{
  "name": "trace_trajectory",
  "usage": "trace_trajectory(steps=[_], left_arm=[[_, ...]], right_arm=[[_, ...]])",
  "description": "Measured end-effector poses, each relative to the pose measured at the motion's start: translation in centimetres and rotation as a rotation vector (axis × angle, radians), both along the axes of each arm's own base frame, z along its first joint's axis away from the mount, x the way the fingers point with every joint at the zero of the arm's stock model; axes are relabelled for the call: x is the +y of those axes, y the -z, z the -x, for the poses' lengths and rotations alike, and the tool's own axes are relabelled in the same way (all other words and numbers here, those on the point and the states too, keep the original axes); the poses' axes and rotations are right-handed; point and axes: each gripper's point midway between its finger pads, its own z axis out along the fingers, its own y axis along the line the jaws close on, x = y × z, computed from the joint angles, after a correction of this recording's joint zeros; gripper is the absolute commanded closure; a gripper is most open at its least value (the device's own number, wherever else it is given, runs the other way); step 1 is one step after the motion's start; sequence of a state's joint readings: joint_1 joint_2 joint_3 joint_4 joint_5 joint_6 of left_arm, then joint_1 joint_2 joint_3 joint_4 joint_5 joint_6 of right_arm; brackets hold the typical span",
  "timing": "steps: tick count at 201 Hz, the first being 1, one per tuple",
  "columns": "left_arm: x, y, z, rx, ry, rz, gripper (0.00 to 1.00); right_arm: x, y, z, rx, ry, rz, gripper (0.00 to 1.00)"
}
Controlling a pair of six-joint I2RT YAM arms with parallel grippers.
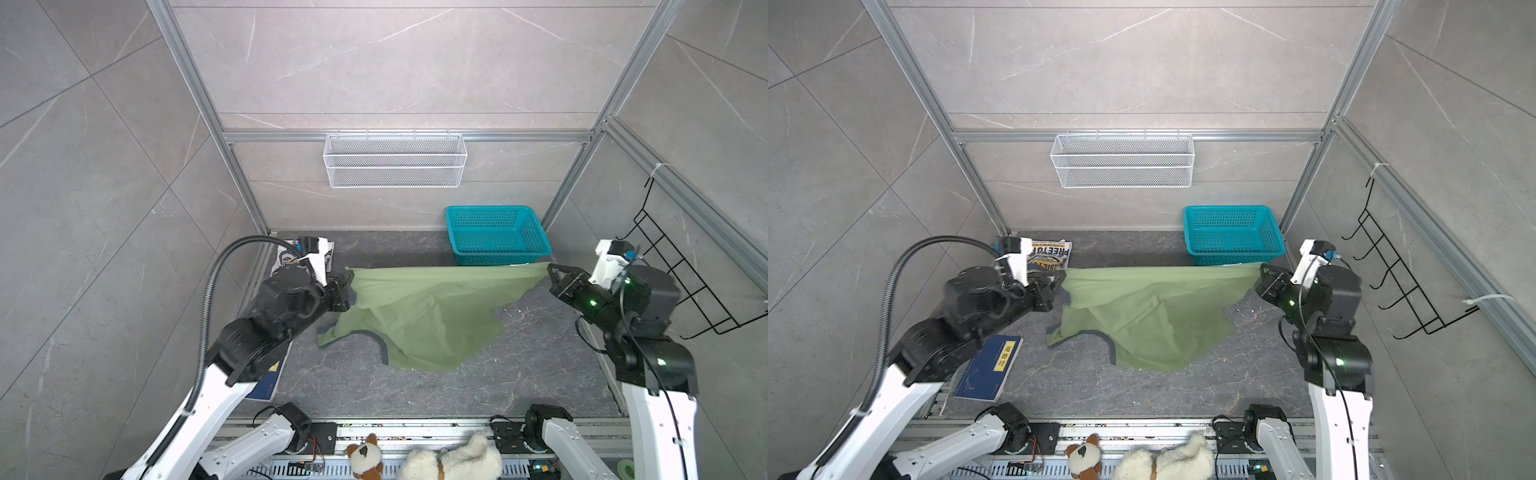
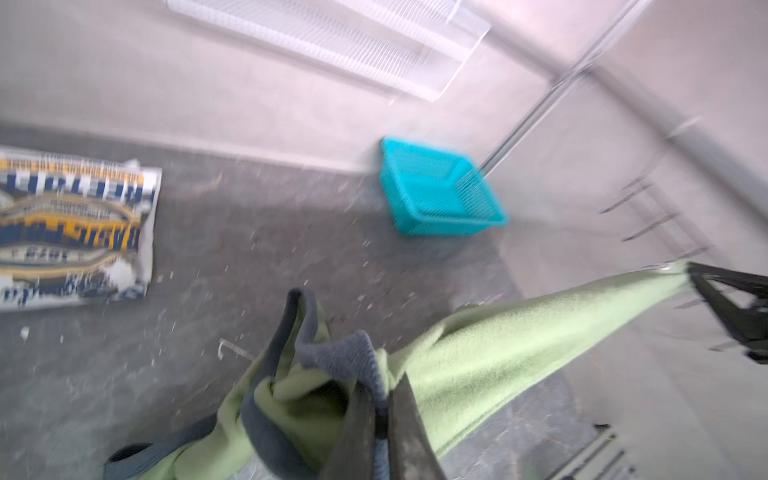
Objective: Fold and stack the tank tops
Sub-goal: 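Lift the green tank top high with both grippers, stretching it between them, then lay the green tank top back down flat with both grippers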
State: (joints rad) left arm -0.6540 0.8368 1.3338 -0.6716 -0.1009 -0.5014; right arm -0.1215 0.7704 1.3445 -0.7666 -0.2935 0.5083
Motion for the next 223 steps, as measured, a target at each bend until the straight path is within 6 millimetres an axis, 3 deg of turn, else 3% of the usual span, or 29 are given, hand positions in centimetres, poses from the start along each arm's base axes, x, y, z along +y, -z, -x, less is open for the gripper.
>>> trace_trajectory(steps=[32,55,74,95,116,130,158,181,208,223], left_arm=[[1.6,-5.1,5.4,-0.122,0.121,0.102,1.00],[2.1,-7.5,8.4,-0.178,0.199,0.157,1.00],[2.6,-8.5,9.7,-0.200,0.225,0.175,1.00],[2.7,-8.2,9.4,-0.182,0.212,0.161,1.00],[1.7,-6.1,6.8,-0.114,0.164,0.108,1.00],[0.3,-3.1,3.7,-0.033,0.120,0.044,1.00],[-3.4,6.6,-3.6,0.190,0.034,-0.150,1.00],[-5.6,16.3,-9.1,0.365,-0.033,-0.343,0.94],[-6.6,24.4,-13.1,0.498,-0.069,-0.498,0.83],[-7.5,27.2,-15.7,0.535,-0.082,-0.545,0.69]], right_arm=[[1.1,-7.4,7.2,-0.210,-0.017,0.039,1.00],[1.7,-11.8,12.8,-0.364,-0.011,0.078,1.00],[1.9,-13.6,15.8,-0.427,-0.003,0.095,1.00],[1.9,-13.0,15.5,-0.401,-0.006,0.094,1.00],[1.4,-9.5,11.5,-0.267,-0.009,0.079,1.00],[1.0,-6.0,7.7,-0.147,-0.011,0.063,1.00],[0.0,3.5,-0.8,0.125,-0.018,0.012,1.00],[-0.5,12.6,-7.0,0.344,-0.020,-0.045,1.00],[-0.3,21.1,-11.2,0.536,-0.014,-0.059,1.00],[0.1,24.0,-13.1,0.587,-0.012,-0.033,0.81]])
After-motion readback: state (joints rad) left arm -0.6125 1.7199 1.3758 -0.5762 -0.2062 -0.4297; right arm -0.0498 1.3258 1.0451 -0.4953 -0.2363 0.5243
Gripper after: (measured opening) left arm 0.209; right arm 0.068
